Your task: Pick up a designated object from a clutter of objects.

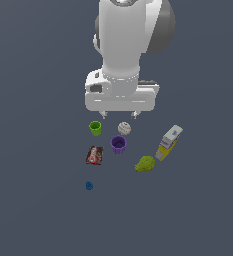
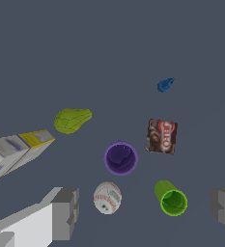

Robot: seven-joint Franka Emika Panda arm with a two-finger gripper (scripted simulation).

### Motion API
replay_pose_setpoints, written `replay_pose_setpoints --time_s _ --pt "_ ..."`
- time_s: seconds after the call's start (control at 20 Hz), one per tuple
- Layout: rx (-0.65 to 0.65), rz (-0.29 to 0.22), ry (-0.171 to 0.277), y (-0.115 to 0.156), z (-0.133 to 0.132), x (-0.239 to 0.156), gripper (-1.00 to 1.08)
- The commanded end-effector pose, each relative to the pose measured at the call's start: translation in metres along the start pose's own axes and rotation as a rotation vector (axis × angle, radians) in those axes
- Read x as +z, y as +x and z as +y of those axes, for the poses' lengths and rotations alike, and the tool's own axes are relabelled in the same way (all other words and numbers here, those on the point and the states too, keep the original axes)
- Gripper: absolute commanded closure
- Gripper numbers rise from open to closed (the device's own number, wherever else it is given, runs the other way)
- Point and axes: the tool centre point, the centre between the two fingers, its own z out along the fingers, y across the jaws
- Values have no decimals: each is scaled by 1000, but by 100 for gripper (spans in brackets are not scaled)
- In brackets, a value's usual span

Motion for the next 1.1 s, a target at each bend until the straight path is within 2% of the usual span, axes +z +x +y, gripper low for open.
replay_pose_setpoints --time_s 0.0,0.45,1.05 --pt "22 0 2 -3 7 12 -92" --pt "152 2 8 -28 49 76 -92" --pt "367 5 6 -97 106 164 -92"
